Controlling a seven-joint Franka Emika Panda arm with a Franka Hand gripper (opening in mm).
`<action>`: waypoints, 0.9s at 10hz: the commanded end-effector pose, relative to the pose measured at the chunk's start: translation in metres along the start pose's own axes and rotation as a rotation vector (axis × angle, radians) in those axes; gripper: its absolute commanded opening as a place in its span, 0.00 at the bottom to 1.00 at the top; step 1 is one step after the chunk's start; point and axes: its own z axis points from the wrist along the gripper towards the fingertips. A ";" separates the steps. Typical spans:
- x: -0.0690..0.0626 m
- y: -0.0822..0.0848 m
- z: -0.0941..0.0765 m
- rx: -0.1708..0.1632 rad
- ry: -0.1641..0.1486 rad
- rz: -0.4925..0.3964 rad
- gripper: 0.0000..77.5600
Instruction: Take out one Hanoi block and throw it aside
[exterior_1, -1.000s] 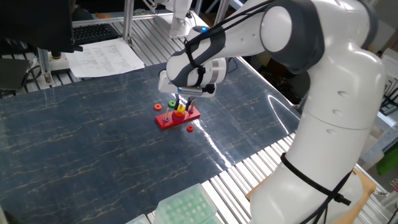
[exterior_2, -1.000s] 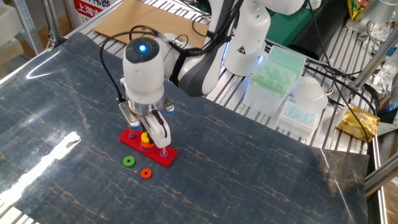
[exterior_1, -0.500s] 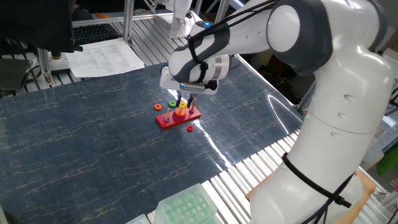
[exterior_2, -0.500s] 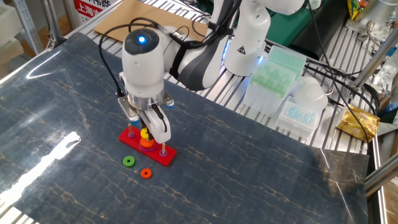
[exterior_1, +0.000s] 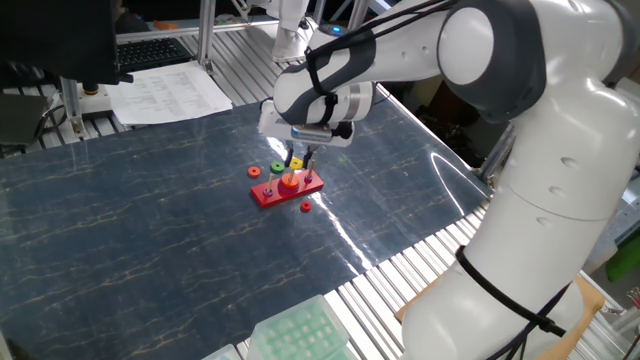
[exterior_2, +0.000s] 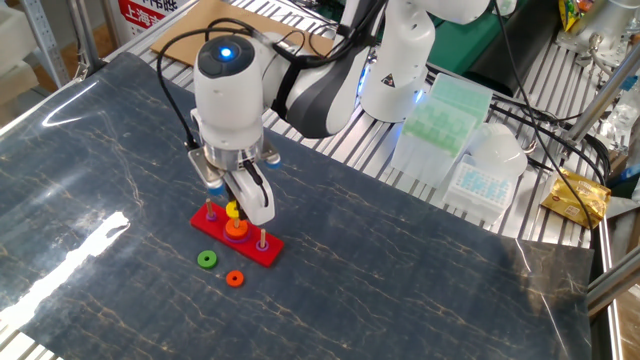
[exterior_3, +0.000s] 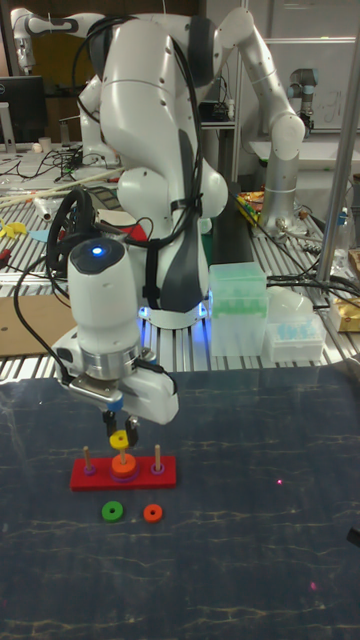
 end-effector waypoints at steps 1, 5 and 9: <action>0.002 0.010 -0.015 0.000 0.007 0.020 0.02; 0.002 0.019 -0.022 -0.007 0.013 0.037 0.02; -0.011 0.030 -0.023 -0.025 0.023 0.052 0.02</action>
